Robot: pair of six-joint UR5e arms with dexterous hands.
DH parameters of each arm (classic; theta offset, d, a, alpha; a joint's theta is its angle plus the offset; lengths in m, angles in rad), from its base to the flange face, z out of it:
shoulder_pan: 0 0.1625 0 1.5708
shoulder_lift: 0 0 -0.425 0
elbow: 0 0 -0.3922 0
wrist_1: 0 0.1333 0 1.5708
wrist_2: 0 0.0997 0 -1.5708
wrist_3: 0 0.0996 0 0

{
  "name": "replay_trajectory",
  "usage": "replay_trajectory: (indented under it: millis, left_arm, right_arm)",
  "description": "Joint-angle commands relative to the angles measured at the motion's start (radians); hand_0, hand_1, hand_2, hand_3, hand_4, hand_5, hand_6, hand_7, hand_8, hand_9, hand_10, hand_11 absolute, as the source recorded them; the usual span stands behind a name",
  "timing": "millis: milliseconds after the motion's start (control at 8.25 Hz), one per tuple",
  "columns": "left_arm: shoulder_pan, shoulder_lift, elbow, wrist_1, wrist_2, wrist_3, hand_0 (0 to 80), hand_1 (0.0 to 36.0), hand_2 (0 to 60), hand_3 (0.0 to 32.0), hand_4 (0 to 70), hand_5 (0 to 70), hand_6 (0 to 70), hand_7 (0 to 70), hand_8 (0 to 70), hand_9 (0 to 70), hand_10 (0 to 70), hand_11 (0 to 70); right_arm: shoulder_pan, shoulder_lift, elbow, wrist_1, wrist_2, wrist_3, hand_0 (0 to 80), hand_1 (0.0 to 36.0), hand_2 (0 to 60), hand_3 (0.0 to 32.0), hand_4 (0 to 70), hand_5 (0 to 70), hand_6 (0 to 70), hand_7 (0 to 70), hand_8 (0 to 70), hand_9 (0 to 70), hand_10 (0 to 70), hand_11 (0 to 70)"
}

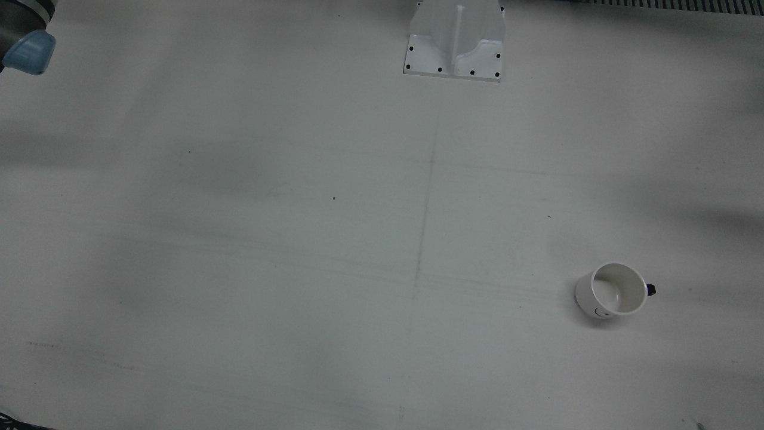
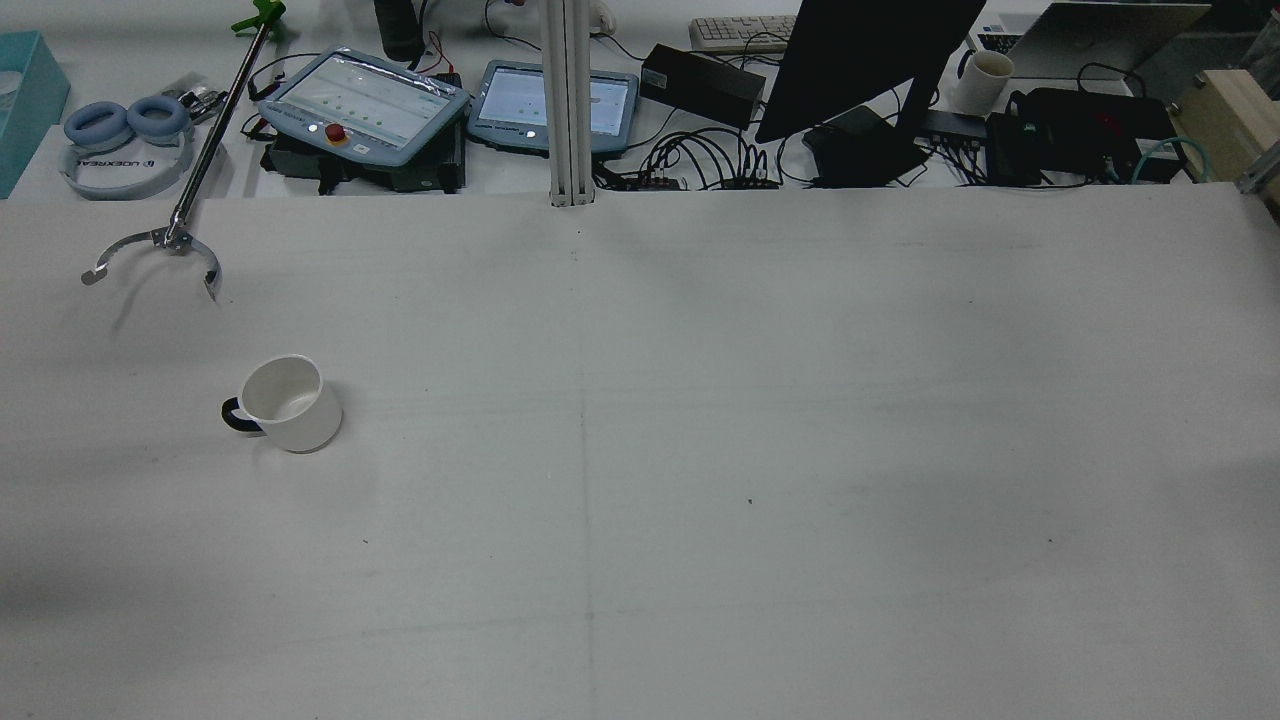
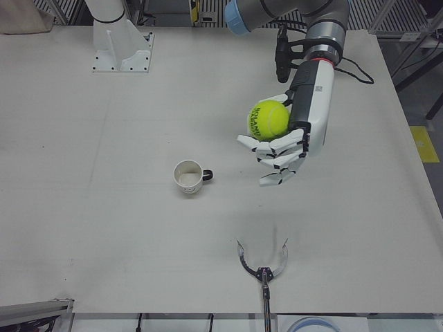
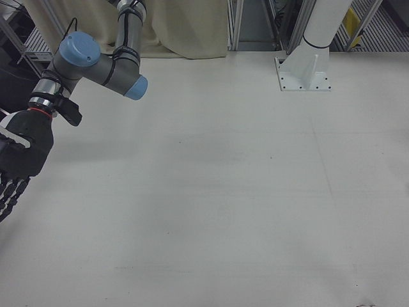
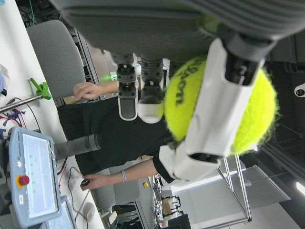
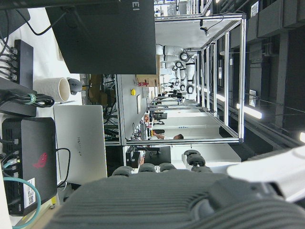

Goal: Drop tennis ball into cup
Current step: 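Move the left hand holding the yellow tennis ball into view over the table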

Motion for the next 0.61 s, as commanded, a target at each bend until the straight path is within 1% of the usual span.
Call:
replay_trajectory:
  millis: [0,121,242,364,485]
  left_arm:
    - [0.140,-0.033,-0.024,0.029,-0.007,0.003,80.0,36.0,55.7,0.0,55.4,27.4,70.0,70.0,55.5,70.0,15.6,25.2]
    - [0.177,-0.036,-0.019,0.030,-0.011,0.006,80.0,36.0,52.3,0.0,55.0,23.5,70.0,70.0,54.6,70.0,15.5,24.9]
    - [0.215,-0.045,-0.012,0.035,-0.016,0.009,80.0,36.0,51.7,0.0,54.6,25.0,70.0,70.0,55.4,70.0,15.8,25.4]
    - [0.246,-0.047,-0.004,0.036,-0.030,0.011,80.0,36.0,51.4,0.0,53.3,24.8,70.0,70.0,55.4,70.0,16.1,25.7]
    - [0.284,-0.046,-0.003,0.036,-0.048,0.012,80.0,35.7,46.8,0.0,51.9,22.0,70.0,70.0,54.1,70.0,15.7,25.0]
  right_arm:
    - [0.000,0.000,-0.002,0.000,0.000,0.000,0.0,0.0,0.0,0.0,0.0,0.0,0.0,0.0,0.0,0.0,0.0,0.0]
    - [0.000,0.000,0.000,0.000,0.000,0.000,0.0,0.0,0.0,0.0,0.0,0.0,0.0,0.0,0.0,0.0,0.0,0.0]
    - [0.000,0.000,-0.002,0.000,0.000,0.000,0.0,0.0,0.0,0.0,0.0,0.0,0.0,0.0,0.0,0.0,0.0,0.0]
    - [0.000,0.000,-0.002,0.000,0.000,0.000,0.0,0.0,0.0,0.0,0.0,0.0,0.0,0.0,0.0,0.0,0.0,0.0]
    - [0.000,0.000,-0.002,0.000,0.000,0.000,0.0,0.0,0.0,0.0,0.0,0.0,0.0,0.0,0.0,0.0,0.0,0.0]
